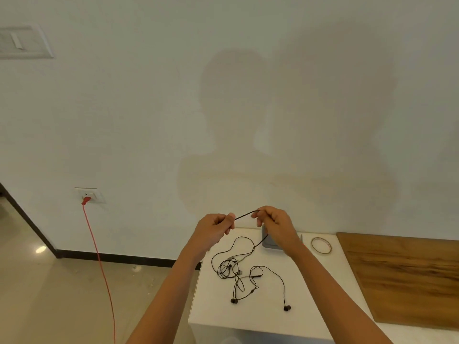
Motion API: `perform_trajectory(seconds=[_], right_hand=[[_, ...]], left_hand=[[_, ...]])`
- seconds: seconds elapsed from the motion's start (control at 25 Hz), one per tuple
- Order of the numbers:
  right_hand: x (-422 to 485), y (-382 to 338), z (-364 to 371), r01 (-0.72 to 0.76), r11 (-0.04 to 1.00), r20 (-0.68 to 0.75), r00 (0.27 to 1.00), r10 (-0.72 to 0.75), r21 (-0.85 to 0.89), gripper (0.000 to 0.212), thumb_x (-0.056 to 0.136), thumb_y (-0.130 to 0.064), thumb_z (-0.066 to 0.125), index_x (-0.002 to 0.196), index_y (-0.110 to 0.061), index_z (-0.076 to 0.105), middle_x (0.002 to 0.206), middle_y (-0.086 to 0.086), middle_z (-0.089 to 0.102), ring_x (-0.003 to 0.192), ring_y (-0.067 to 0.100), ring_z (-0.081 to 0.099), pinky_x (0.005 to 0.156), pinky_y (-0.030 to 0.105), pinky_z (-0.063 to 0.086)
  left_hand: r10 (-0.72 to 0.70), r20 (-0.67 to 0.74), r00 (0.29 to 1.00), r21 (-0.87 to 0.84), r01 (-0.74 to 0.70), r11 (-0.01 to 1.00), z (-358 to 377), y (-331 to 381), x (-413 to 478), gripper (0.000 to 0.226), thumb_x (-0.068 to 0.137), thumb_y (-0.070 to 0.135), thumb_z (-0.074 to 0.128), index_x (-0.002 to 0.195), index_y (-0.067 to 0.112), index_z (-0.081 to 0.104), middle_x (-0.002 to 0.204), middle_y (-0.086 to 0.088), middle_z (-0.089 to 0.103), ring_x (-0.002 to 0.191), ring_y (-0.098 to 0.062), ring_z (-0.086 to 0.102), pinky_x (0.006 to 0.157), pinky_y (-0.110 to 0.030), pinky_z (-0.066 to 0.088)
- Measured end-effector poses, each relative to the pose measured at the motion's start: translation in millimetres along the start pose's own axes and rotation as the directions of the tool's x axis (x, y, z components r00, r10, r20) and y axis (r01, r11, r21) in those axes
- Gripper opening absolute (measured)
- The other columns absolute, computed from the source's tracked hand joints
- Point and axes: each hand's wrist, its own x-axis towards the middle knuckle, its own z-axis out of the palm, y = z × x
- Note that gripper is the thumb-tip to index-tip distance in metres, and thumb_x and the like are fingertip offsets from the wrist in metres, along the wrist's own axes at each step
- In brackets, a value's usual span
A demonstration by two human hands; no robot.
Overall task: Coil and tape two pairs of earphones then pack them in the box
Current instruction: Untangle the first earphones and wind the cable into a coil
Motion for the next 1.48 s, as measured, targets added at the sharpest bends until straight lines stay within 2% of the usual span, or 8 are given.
perform_trajectory(seconds=[0.12,0.32,0.56,0.72,0.92,1.12,1.24,1.48], right_hand=[[5.1,8.3,-8.1,-0.159,0.983,-0.124,0.978,0.17,0.092,0.025,0.097,-0.01,0.046,0.083,-0.007,0.067,0.074,-0.001,0.067,0.056,0.009,0.048,0.045,0.017,0.035],[-19.1,15.9,13.0,-0.219,0.971,0.133,0.964,0.23,-0.092,0.029,0.096,-0.02,0.047,0.078,-0.019,0.069,0.063,-0.004,0.061,0.052,0.006,0.049,0.052,0.02,0.042],[-67.2,-15.1,24.9,0.035,0.96,0.311,0.949,0.055,-0.278,0.03,0.098,-0.028,0.043,0.077,-0.023,0.064,0.058,-0.011,0.057,0.052,0.0,0.051,0.056,0.015,0.042],[-76.5,-45.8,5.0,0.145,0.963,0.243,0.966,-0.088,-0.227,0.027,0.095,-0.026,0.047,0.071,-0.025,0.06,0.058,-0.015,0.055,0.05,0.005,0.043,0.052,0.016,0.034],[-52.1,-65.0,-23.0,0.185,0.964,0.076,0.982,-0.173,-0.19,0.026,0.095,-0.017,0.05,0.073,-0.026,0.061,0.065,-0.011,0.062,0.053,0.014,0.047,0.053,0.021,0.038],[-15.8,-56.5,-25.4,0.095,0.983,0.047,0.995,-0.089,-0.155,0.024,0.094,-0.012,0.053,0.077,-0.024,0.066,0.075,-0.009,0.068,0.057,0.001,0.049,0.057,0.013,0.04],[-18.6,-37.2,-12.8,-0.145,0.988,0.149,0.979,0.136,0.052,0.024,0.097,-0.018,0.049,0.085,-0.014,0.069,0.061,-0.013,0.058,0.052,0.003,0.045,0.051,0.018,0.037],[-69.0,-12.5,18.8,-0.322,0.945,0.29,0.912,0.291,0.064,0.034,0.097,-0.032,0.047,0.073,-0.018,0.067,0.058,-0.006,0.048,0.049,0.006,0.038,0.05,0.02,0.033]], left_hand=[[-0.035,0.068,0.997,-0.137,0.044,0.99,2.8,-1.9,-5.7,0.039,0.096,0.039,0.05,0.065,0.018,0.057,0.058,0.008,0.046,0.047,-0.005,0.033,0.047,-0.015,0.03],[0.086,0.124,0.989,-0.627,0.011,0.779,22.5,11.7,-0.9,0.025,0.102,0.014,0.038,0.092,0.01,0.061,0.075,0.002,0.057,0.057,-0.006,0.041,0.052,-0.016,0.034],[0.171,0.049,0.984,-0.56,-0.115,0.821,33.7,8.3,9.7,0.02,0.1,0.012,0.044,0.1,0.005,0.063,0.11,-0.009,0.068,0.105,-0.016,0.065,0.095,-0.028,0.052],[0.235,0.093,0.968,-0.313,-0.195,0.93,25.3,-3.8,6.1,0.024,0.098,0.014,0.05,0.099,0.001,0.07,0.097,-0.008,0.074,0.099,-0.017,0.069,0.087,-0.021,0.051],[0.15,0.295,0.944,-0.381,-0.028,0.924,21.2,4.0,-14.8,0.027,0.099,0.012,0.046,0.093,0.001,0.07,0.088,-0.017,0.073,0.092,-0.024,0.07,0.078,-0.03,0.051],[0.172,0.381,0.908,-0.499,0.046,0.865,25.9,16.6,-29.8,0.025,0.099,0.015,0.045,0.089,0.005,0.066,0.094,-0.016,0.071,0.101,-0.03,0.068,0.092,-0.054,0.049],[0.225,0.323,0.919,-0.642,0.038,0.766,24.2,22.9,-31.0,0.018,0.094,0.015,0.05,0.091,0.006,0.065,0.107,-0.021,0.069,0.112,-0.03,0.063,0.089,-0.059,0.051],[0.165,0.167,0.972,-0.662,-0.014,0.75,21.8,17.1,-11.9,0.015,0.089,0.018,0.055,0.095,0.008,0.065,0.12,-0.009,0.068,0.12,-0.021,0.059,0.097,-0.05,0.048]])
